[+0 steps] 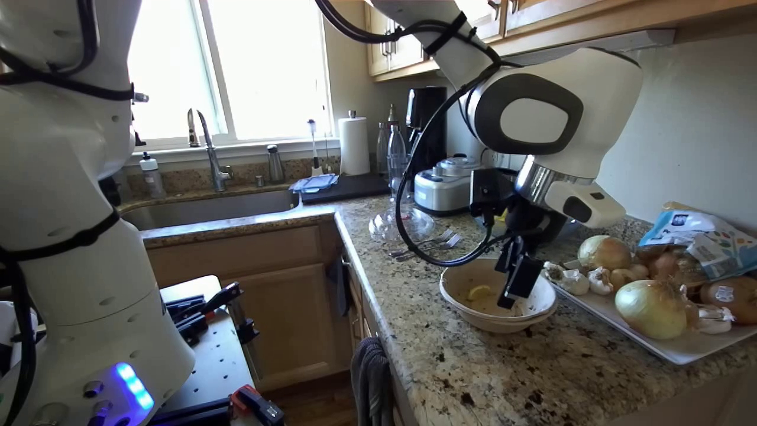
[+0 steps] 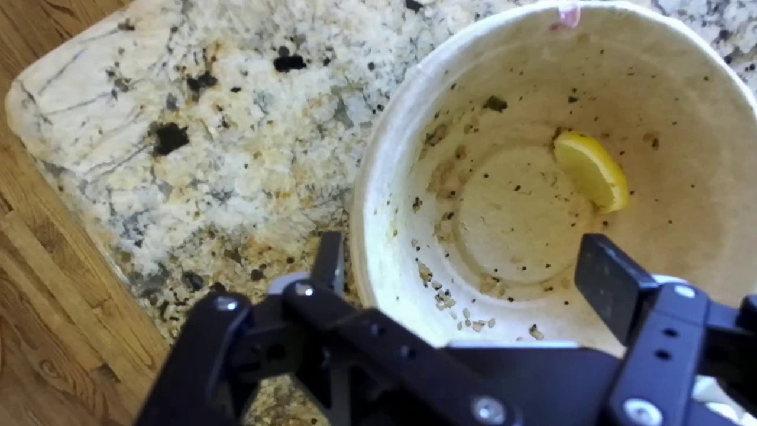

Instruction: Pick the forks from the bowl and put it on the counter, then unstack the bowls

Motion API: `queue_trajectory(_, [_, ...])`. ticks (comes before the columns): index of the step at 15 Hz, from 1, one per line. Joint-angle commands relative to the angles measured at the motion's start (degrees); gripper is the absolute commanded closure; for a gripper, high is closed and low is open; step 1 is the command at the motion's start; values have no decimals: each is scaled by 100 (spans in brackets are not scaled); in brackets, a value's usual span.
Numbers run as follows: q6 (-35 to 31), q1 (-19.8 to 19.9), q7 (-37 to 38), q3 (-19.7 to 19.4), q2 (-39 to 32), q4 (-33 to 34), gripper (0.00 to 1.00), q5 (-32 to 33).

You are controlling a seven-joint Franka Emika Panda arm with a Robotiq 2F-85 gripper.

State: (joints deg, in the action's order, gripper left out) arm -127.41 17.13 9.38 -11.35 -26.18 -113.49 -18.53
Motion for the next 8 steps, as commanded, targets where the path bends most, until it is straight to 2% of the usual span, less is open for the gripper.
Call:
queue_trajectory(1, [-244, 24, 327, -70, 126, -383, 3, -282])
queue_trajectory(5, [-168, 44, 485, -98, 87, -491, 15, -454])
queue_trajectory(7, [-153, 55, 495, -92, 86, -530, 37, -543])
queue_trajectory(8, [-144, 61, 498, -91, 76, -543, 38, -589])
